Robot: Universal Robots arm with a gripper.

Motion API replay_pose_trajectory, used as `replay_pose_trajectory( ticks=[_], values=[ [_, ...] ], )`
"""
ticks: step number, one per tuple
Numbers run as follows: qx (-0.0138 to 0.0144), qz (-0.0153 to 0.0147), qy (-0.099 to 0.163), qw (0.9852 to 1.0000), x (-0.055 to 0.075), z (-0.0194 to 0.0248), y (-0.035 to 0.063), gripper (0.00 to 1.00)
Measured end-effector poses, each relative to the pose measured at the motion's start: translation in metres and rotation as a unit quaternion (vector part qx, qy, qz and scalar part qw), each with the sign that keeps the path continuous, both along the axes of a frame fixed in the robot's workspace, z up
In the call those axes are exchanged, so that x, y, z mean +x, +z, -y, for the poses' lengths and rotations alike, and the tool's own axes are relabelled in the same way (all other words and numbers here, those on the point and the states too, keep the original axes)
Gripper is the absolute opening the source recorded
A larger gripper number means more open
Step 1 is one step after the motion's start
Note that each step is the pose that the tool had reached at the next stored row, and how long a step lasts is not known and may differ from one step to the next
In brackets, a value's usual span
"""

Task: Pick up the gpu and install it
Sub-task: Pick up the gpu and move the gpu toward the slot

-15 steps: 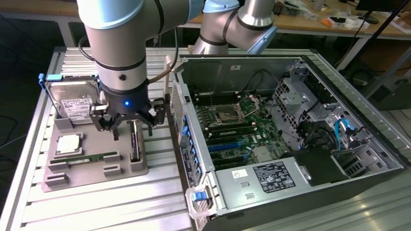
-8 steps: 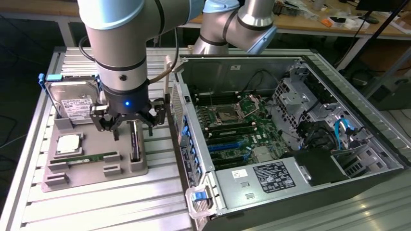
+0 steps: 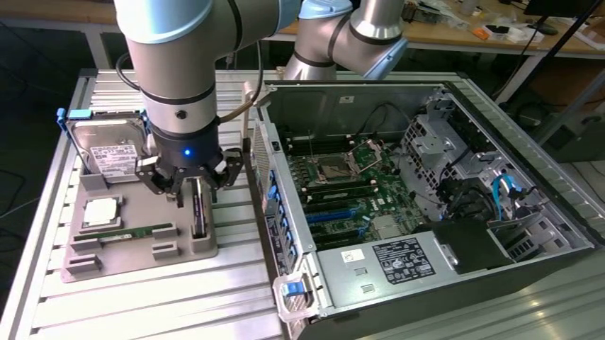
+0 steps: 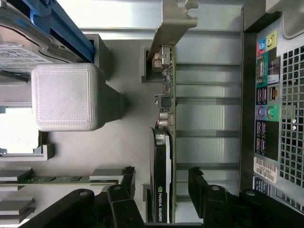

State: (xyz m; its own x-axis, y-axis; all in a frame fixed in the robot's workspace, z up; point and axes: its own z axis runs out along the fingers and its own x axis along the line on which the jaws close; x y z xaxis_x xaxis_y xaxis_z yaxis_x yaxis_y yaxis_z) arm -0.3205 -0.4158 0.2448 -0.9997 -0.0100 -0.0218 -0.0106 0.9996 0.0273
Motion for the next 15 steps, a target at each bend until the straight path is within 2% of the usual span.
replay_pose_trajectory(
  ticks=[2, 3, 10, 11, 15],
  values=[
    [0.0000, 0.0000, 0.000, 1.0000, 0.0000, 0.0000, 0.0000, 0.56],
    [0.0000, 0.0000, 0.000, 1.0000, 0.0000, 0.0000, 0.0000, 0.49],
    [0.0000, 0.0000, 0.000, 1.0000, 0.0000, 0.0000, 0.0000, 0.47],
    [0.0000, 0.0000, 0.000, 1.0000, 0.0000, 0.0000, 0.0000, 0.40],
    [0.0000, 0.0000, 0.000, 1.0000, 0.0000, 0.0000, 0.0000, 0.40]
  ],
)
